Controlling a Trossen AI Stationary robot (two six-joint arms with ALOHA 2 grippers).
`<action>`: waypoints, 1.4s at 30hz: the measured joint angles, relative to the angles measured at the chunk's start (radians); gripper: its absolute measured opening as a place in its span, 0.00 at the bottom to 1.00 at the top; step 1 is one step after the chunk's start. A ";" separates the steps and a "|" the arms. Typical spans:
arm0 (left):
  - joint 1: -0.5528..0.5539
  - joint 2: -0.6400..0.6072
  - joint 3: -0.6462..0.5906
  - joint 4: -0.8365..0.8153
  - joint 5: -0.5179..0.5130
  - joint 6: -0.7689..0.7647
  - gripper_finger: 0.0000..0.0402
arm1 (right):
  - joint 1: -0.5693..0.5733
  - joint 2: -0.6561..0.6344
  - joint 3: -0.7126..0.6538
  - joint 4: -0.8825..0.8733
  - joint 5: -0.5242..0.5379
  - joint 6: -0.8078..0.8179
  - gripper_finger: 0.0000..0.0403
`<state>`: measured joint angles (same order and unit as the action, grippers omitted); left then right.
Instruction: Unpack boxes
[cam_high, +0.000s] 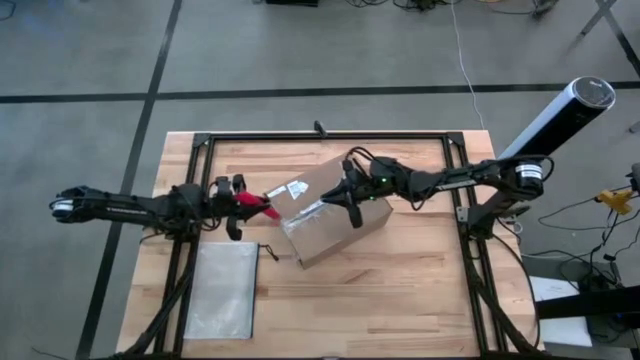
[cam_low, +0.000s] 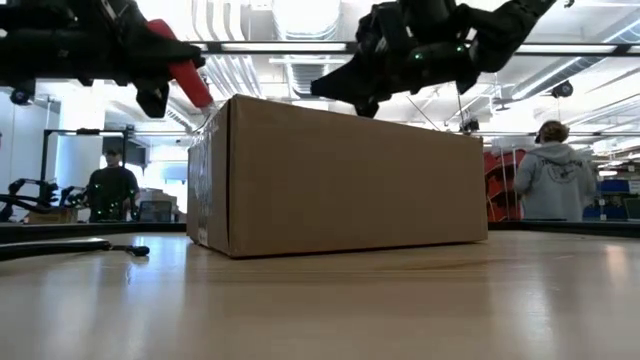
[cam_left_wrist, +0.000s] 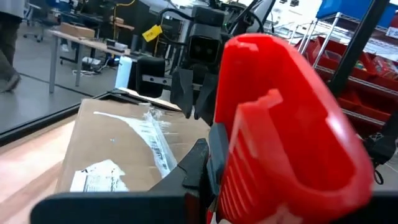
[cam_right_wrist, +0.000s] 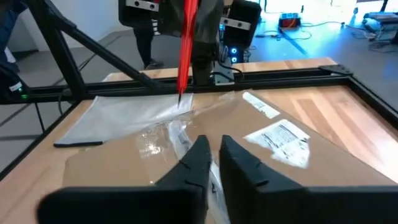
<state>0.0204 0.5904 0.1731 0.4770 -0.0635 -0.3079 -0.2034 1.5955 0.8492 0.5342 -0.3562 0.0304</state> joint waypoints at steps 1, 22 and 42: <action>-0.001 0.011 0.000 0.011 -0.001 -0.001 0.08 | 0.000 0.010 0.007 -0.001 -0.006 0.001 0.03; -0.021 0.202 0.001 0.161 -0.008 -0.038 0.08 | 0.000 0.123 0.087 -0.028 -0.089 0.012 0.00; -0.032 0.229 0.006 0.083 0.026 -0.077 0.08 | -0.003 0.122 0.087 -0.116 -0.009 -0.008 0.00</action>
<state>-0.0111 0.8192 0.1790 0.5601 -0.0373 -0.3850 -0.2066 1.7176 0.9360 0.4179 -0.3652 0.0224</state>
